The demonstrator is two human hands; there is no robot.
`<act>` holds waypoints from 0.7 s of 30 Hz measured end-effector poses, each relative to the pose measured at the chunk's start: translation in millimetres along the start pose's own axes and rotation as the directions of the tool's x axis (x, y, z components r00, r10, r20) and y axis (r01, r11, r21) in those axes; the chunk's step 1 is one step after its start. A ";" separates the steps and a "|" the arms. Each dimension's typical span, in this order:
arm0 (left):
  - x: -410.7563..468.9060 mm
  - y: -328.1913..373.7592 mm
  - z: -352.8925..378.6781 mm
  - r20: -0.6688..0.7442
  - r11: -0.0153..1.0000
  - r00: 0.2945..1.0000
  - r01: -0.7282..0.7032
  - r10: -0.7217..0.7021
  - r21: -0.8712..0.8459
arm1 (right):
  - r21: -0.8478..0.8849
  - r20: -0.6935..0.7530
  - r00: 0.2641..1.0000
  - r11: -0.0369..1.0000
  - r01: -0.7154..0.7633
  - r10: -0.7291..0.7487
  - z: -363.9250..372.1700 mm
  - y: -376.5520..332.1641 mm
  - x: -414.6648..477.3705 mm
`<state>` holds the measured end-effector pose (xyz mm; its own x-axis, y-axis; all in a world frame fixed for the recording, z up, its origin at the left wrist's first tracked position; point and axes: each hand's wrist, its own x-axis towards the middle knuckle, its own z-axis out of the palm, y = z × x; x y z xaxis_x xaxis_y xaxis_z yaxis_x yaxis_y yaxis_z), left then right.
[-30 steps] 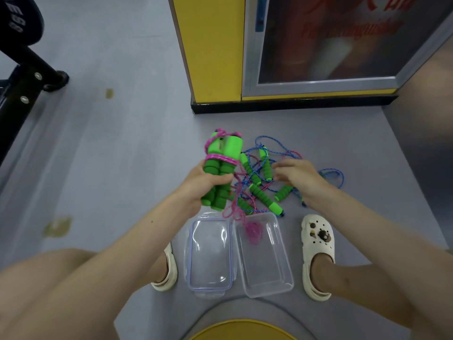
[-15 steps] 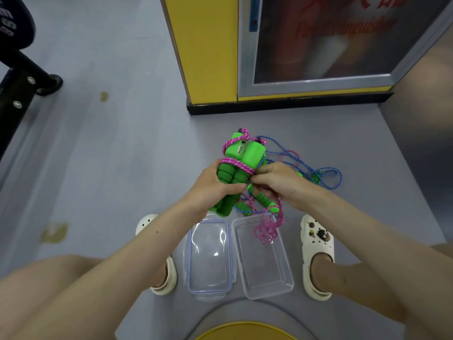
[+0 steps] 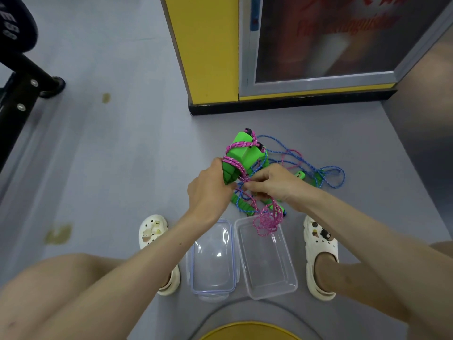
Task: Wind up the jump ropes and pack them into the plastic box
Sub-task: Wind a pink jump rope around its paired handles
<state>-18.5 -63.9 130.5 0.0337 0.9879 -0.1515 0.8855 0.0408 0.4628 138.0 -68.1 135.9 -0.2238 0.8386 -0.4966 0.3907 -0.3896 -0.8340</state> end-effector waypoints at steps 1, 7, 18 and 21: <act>-1.2 0.4 0.3 -0.021 1.000 1.000 -0.016 0.016 0.022 | 0.001 -0.002 1.000 1.000 0.003 -0.003 0.8 -0.4 -0.4; -6.7 1.6 4.9 -0.124 0.986 0.985 -0.101 0.117 0.130 | 0.083 0.082 0.997 0.997 -0.006 -0.001 6.9 -9.3 -4.4; -6.2 4.2 8.8 -0.033 0.936 0.952 -0.291 0.303 0.197 | 0.199 0.039 0.999 0.980 -0.031 0.024 3.4 -4.9 1.6; -7.2 4.5 8.8 -0.031 0.917 0.941 -0.320 0.336 0.240 | 0.204 0.063 0.998 0.978 -0.041 0.028 1.0 -4.0 0.2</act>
<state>-10.7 -72.2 126.0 0.3151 0.9482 0.0397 0.9121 -0.3141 0.2635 135.4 -66.7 138.9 -0.2688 0.8013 -0.5344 0.2091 -0.4931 -0.8445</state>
